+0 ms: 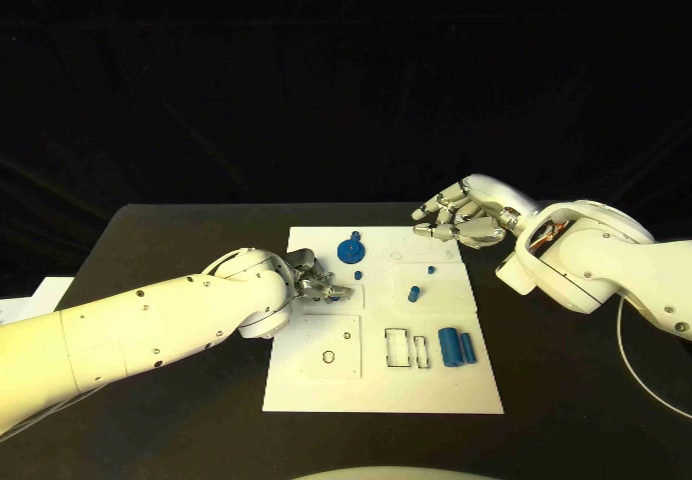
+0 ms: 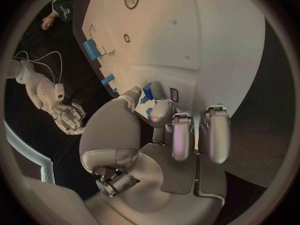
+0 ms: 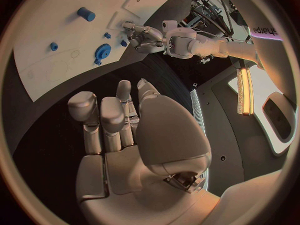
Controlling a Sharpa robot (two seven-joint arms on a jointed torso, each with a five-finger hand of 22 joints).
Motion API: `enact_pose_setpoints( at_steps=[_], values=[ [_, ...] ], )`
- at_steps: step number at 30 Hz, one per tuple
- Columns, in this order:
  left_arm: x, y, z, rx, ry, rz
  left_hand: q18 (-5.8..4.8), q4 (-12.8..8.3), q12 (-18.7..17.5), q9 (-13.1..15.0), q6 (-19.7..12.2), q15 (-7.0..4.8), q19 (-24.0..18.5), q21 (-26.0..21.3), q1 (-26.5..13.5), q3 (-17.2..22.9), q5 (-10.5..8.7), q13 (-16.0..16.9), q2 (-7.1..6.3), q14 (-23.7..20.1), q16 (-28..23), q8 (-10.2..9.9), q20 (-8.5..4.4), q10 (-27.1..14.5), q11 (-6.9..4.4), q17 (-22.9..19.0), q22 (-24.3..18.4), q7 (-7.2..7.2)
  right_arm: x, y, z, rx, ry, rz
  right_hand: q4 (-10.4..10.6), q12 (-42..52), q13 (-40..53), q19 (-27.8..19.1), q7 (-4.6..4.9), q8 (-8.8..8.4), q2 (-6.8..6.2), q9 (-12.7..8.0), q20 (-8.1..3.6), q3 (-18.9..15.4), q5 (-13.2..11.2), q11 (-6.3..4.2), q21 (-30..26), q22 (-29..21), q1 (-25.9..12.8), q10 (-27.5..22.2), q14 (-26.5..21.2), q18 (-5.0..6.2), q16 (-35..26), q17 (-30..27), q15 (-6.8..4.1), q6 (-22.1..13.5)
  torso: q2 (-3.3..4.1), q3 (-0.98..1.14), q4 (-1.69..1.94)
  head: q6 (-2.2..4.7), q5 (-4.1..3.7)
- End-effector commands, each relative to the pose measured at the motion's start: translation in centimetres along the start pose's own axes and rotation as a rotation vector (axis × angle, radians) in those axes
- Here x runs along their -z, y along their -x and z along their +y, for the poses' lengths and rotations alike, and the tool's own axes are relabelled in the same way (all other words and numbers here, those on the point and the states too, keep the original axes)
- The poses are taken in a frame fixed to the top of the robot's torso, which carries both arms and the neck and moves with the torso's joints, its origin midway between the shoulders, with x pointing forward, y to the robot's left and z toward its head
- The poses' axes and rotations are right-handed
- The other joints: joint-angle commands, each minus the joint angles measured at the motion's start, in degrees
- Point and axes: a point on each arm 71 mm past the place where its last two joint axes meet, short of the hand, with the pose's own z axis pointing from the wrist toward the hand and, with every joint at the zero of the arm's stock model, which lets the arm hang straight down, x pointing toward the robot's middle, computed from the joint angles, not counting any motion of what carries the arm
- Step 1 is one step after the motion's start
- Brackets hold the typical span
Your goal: Assemble the parts on the task board
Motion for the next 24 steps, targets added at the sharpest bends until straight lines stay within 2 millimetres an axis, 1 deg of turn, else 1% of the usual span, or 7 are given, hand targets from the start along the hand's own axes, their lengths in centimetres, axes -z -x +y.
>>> enact_pose_setpoints(
  at_steps=[1, 7, 10, 17, 19, 23, 24],
  values=[
    [0.0, -0.5, 0.3, -0.007, 0.023, 0.036, -1.17, 0.42, 0.31, 0.09, 0.18, -0.54, 4.12, 0.24, 0.25, -1.02, -0.17, 0.10, 0.75, 6.04, 0.17, 0.15, -0.32, 0.44, -0.08, 15.06, 10.88, 0.16, 0.0, -0.1, 0.1, 0.002, 0.009, 0.013, 0.14, 0.09, -0.08, -0.27, 0.05, 0.24, -0.09, -0.08, 0.04, -0.22, 0.32, 0.03, -0.35, -0.05, -0.58, -0.55, 0.28, 1.17, -0.38, -0.02, -0.07, 0.10, -0.02, 0.00, 0.00, 0.08, 0.07],
    [0.4, 0.3, 0.0, 0.005, 0.011, 0.022, -1.19, 1.12, 0.25, 0.17, 0.21, -0.58, 4.16, 0.27, 0.63, -3.09, -0.17, 0.07, 1.21, 6.04, 0.17, 0.17, -0.36, 0.46, -0.12, 15.06, 10.97, 0.12, 0.0, -0.1, 0.0, 0.001, 0.008, 0.013, 0.18, 0.17, -0.15, -0.25, 0.04, 0.26, -0.05, -0.08, 0.05, -0.45, 0.25, 0.04, -0.44, -0.11, -0.98, -0.53, 0.30, 1.17, -0.46, -0.02, -0.07, 0.10, 0.00, -0.07, -0.02, 0.18, 0.00],
    [0.7, 1.1, -0.3, 0.013, 0.002, 0.013, -1.16, 1.53, 0.23, 0.20, 0.20, -0.60, 4.12, 0.21, 0.72, -4.17, -0.17, 0.07, 1.36, 6.04, 0.17, 0.17, -0.38, 0.46, -0.13, 15.06, 10.90, 0.12, 0.0, -0.1, 0.0, 0.000, 0.007, 0.012, 0.19, 0.20, -0.17, -0.27, 0.03, 0.27, -0.04, -0.07, 0.05, -0.54, 0.22, 0.04, -0.50, -0.17, -1.12, -0.52, 0.33, 1.18, -0.45, 0.03, -0.07, 0.10, 0.00, -0.05, -0.02, 0.19, 0.01],
    [1.8, 4.5, -1.2, -0.003, -0.017, 0.010, -1.04, 2.27, -0.13, 0.27, -0.04, -0.57, 3.90, -0.18, 0.43, -7.51, -0.22, -0.20, 1.77, 6.04, 0.17, 0.07, -0.37, 0.24, -0.06, 15.06, 10.45, 0.21, -0.1, -0.1, -0.1, -0.001, 0.004, 0.012, 0.14, 0.29, -0.25, -0.29, 0.02, 0.27, -0.11, -0.08, 0.06, -0.86, -0.04, 0.04, -0.64, -0.31, -1.49, -0.54, 0.31, 1.20, -0.72, -0.17, -0.07, 0.06, -0.03, 0.01, -0.04, 0.45, 0.02],
    [2.2, 5.6, -1.4, -0.030, -0.017, 0.019, -0.95, 2.29, -0.48, 0.27, -0.28, -0.52, 3.73, -0.45, 0.42, -8.74, -1.00, -0.49, 2.19, 6.04, 0.17, -0.03, -0.34, 0.02, 0.02, 15.06, 10.12, 0.31, -0.1, -0.1, -0.1, -0.002, 0.004, 0.012, 0.14, 0.29, -0.25, -0.29, 0.02, 0.27, -0.11, -0.08, 0.06, -0.86, -0.04, 0.04, -0.64, -0.31, -1.49, -0.54, 0.31, 1.20, -0.72, -0.17, -0.07, 0.06, -0.01, 0.02, -0.04, 0.48, 0.05],
    [2.8, 7.8, -1.6, -0.100, -0.005, 0.054, -0.50, 2.15, -3.13, 0.28, -1.69, -0.29, 2.89, -1.82, 1.84, -10.82, -1.57, -2.93, 3.19, 6.04, 0.17, -0.48, -0.17, -1.60, 0.40, 15.06, 8.46, 0.80, -0.2, -0.1, -0.1, -0.002, 0.002, 0.012, 0.14, 0.30, -0.27, -0.28, 0.02, 0.27, -0.13, -0.08, 0.06, -0.92, -0.09, 0.03, -0.66, -0.32, -1.54, -0.54, 0.31, 1.20, -0.75, -0.19, -0.06, 0.06, 0.01, 0.01, -0.07, 0.44, 0.08],
    [2.9, 8.4, -1.6, -0.110, -0.002, 0.058, -0.33, 2.02, -4.70, 0.27, -2.45, -0.14, 2.56, -2.38, 2.87, -11.54, -1.64, -4.41, 3.48, 6.04, 0.17, -0.72, -0.05, -2.55, 0.64, 15.06, 7.81, 1.07, -0.2, -0.1, -0.1, -0.002, 0.002, 0.012, 0.14, 0.30, -0.27, -0.28, 0.02, 0.27, -0.13, -0.08, 0.06, -0.92, -0.09, 0.03, -0.66, -0.32, -1.54, -0.54, 0.31, 1.20, -0.75, -0.19, -0.06, 0.06, 0.03, -0.02, -0.07, 0.44, 0.09]
  ],
)
